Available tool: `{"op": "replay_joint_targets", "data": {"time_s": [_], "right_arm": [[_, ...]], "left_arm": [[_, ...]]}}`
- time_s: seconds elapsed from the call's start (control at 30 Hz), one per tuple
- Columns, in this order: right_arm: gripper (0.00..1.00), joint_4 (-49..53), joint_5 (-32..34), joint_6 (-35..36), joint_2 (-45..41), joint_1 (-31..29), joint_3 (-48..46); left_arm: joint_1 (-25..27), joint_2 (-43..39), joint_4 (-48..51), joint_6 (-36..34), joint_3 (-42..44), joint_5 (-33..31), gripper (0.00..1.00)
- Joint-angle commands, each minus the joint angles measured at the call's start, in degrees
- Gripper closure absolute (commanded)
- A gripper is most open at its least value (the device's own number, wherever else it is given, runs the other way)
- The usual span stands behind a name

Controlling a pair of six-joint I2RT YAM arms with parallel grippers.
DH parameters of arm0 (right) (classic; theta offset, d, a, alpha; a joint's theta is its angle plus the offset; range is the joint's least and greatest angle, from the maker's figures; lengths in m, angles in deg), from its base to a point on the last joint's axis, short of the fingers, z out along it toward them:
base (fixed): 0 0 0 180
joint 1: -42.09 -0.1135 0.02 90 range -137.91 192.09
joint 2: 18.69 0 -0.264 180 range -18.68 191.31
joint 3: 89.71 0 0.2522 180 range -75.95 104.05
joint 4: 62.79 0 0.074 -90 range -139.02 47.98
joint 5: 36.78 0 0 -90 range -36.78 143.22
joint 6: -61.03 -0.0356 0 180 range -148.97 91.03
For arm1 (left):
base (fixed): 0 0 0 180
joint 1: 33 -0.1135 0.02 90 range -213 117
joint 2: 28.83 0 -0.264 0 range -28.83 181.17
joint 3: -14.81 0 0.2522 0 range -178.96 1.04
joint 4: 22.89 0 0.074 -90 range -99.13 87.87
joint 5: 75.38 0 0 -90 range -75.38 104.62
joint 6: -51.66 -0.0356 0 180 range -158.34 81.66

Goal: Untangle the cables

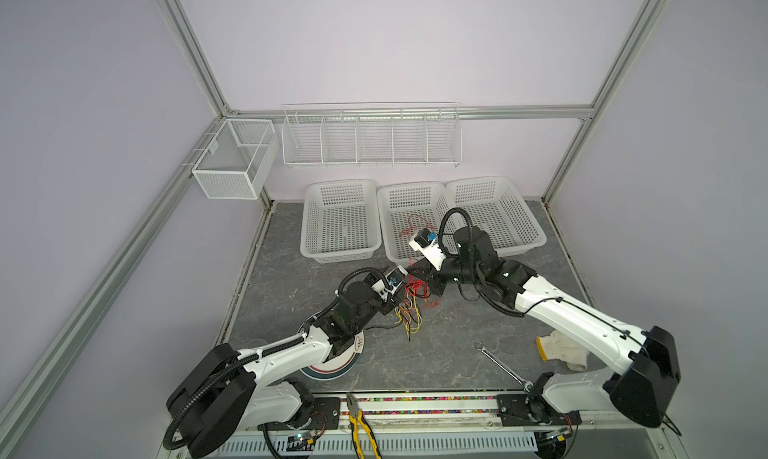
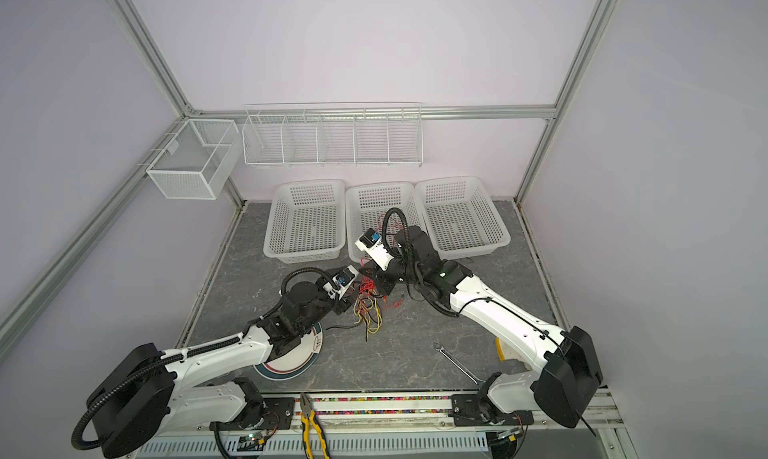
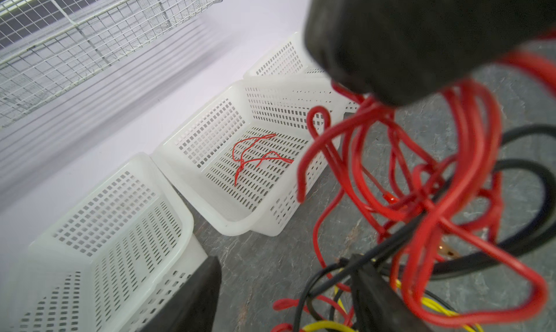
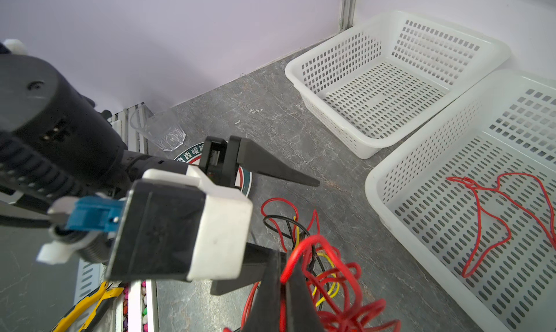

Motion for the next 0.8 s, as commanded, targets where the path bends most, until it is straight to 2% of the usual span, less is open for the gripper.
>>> {"op": "replay_joint_targets", "data": {"time_s": [0.0,0.27,0.43,0.53,0.77], "right_arm": [[0.93,-3.1,-1.9,-0.3,0.6,-0.1,1.1],[0.93,-3.5,-1.9,-0.8,0.6,0.0,1.1],[0.93,-3.9,-0.7,-1.3,0.7,0.1,1.0],[0.93,-4.2,2.6,-2.3,1.0,0.3,0.8],[0.93,-3.4,12.0,-4.4,2.2,1.5,-0.4]], "left_arm": [[-0.2,0.6,-4.8,-0.4,1.6,3.8,0.39],[-0.2,0.6,-4.8,-1.4,2.2,7.3,0.61],[-0.2,0.3,-3.8,-0.7,2.0,7.4,0.84],[-0.2,0.3,-3.6,-0.2,2.0,6.7,1.00],[-0.2,-0.5,-2.9,2.8,1.1,2.6,1.00]]}}
